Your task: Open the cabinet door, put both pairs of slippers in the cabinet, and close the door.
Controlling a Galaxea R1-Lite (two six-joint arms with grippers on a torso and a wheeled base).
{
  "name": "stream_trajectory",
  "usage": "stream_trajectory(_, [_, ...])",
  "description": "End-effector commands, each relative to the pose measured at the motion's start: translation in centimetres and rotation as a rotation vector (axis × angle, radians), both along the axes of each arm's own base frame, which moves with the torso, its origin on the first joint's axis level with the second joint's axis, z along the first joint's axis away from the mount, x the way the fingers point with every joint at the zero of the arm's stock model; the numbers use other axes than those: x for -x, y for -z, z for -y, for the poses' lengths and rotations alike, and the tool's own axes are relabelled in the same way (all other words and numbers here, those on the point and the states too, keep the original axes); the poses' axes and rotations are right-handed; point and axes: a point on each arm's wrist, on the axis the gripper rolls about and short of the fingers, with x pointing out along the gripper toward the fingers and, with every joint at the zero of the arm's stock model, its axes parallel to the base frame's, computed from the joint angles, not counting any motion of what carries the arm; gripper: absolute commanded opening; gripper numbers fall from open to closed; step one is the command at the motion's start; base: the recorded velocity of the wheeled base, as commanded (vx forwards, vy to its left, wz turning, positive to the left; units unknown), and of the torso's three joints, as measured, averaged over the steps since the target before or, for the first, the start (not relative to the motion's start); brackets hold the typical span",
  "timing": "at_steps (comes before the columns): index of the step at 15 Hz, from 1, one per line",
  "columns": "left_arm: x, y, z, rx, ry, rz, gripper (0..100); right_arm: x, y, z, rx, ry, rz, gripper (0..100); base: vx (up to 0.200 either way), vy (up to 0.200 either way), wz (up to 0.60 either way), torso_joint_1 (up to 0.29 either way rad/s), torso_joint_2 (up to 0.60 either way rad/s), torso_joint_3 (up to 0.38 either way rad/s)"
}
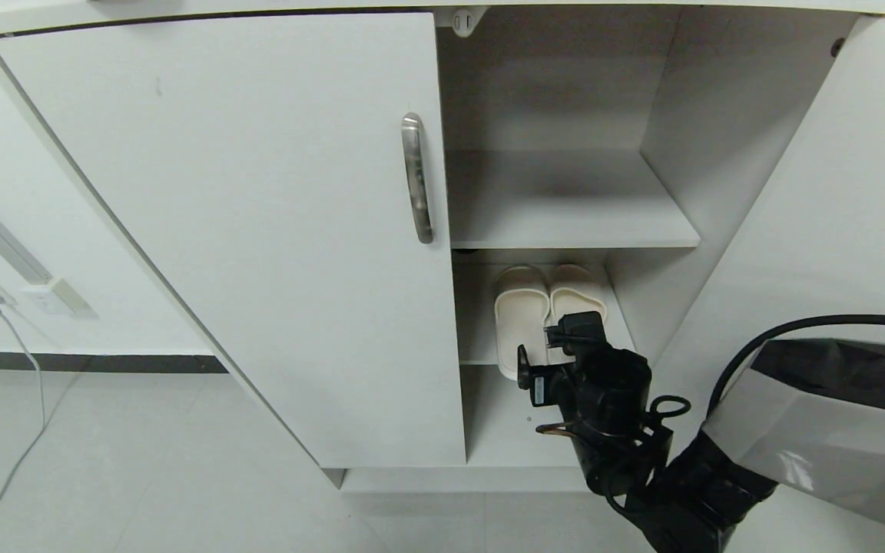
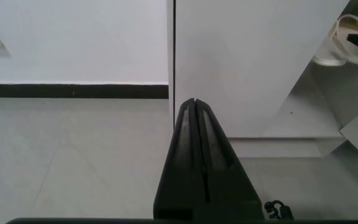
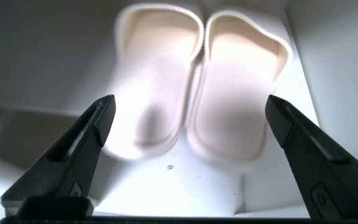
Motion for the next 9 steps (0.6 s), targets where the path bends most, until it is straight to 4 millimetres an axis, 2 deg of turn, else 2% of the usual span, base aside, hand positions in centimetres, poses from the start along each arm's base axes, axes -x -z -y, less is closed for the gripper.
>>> stream_trajectory(1, [-0.01,0.00,0.00,0.000,0.000,-0.002,0,1.42,-0.58,0.12,0.002,-0.024,0.000,100,0.000,0.000,0.00,0.000,0.00,0.000])
stream_trajectory(4, [-0.01,0.00,0.00,0.000,0.000,-0.002,0,1.36,-0.46,0.14,0.004,-0.022,-0.002,100,0.000,0.000,0.00,0.000,0.00,0.000])
stream_trajectory(8, [-0.01,0.00,0.00,0.000,0.000,-0.002,0,1.54,-0.29,-0.01,0.008,-0.028,-0.006,100,-0.200,0.000,0.00,0.004,0.00,-0.001])
stream_trajectory(9, [-0.01,0.00,0.00,0.000,0.000,-0.002,0,1.54,-0.29,-0.01,0.008,-0.028,-0.006,100,0.000,0.000,0.00,0.000,0.00,0.000])
